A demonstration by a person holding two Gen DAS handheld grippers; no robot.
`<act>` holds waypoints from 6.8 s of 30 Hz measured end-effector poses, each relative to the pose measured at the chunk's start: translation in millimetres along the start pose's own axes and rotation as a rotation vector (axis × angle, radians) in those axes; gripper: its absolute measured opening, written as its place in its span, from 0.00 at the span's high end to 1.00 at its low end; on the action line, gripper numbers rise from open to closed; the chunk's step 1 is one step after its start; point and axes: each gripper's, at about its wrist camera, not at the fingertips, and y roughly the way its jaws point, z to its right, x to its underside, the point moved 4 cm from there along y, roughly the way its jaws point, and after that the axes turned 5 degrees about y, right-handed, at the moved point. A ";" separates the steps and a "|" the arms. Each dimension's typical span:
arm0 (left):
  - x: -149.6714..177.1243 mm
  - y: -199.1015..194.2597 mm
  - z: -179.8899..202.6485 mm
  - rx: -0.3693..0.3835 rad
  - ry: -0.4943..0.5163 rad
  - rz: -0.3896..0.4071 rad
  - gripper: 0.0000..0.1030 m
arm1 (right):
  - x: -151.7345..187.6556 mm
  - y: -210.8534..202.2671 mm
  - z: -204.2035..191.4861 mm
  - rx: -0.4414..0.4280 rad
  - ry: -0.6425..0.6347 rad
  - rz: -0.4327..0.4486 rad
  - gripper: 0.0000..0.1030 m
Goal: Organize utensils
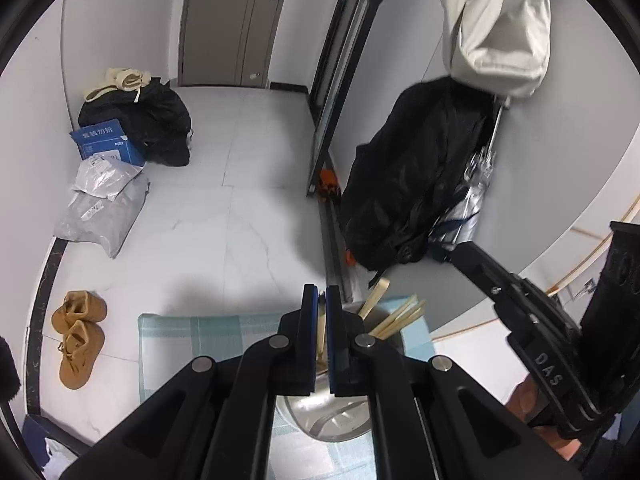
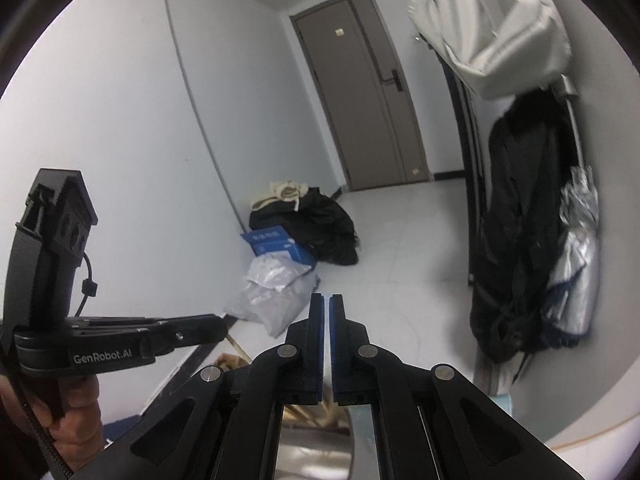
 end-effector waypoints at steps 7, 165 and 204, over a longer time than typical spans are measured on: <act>11.9 -6.6 -0.7 -0.010 0.000 0.007 0.79 | 23.1 -13.9 12.3 0.026 0.029 -0.021 0.96; 170.1 -70.4 5.3 -0.397 -0.010 0.361 0.03 | 161.2 -143.8 -12.1 0.160 -0.049 0.130 0.00; 174.8 -74.6 9.3 -0.404 0.011 0.373 0.03 | 163.4 -146.6 -14.6 0.169 -0.060 0.145 0.00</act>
